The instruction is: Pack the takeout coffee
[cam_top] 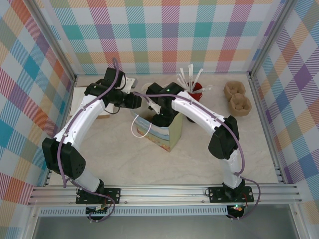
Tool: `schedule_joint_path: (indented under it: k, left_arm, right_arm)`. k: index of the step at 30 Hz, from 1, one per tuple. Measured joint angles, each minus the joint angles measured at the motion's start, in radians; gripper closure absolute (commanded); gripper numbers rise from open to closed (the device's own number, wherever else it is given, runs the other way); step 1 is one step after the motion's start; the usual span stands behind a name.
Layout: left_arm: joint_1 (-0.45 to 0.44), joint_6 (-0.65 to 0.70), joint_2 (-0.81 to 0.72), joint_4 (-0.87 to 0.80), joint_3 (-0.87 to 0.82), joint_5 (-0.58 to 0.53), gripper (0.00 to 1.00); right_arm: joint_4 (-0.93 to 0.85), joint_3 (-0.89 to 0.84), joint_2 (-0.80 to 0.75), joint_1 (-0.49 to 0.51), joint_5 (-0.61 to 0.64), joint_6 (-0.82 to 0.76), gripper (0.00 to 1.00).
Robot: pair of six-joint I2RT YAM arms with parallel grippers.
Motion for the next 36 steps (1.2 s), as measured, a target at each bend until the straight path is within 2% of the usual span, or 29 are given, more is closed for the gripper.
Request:
schedule_joint_path:
  k: [36]
  left_arm:
    - [0.0,0.0,0.0,0.0,0.0,0.0,0.65]
  right_arm:
    - [0.008,-0.015,0.0,0.0,-0.005,0.0,0.22]
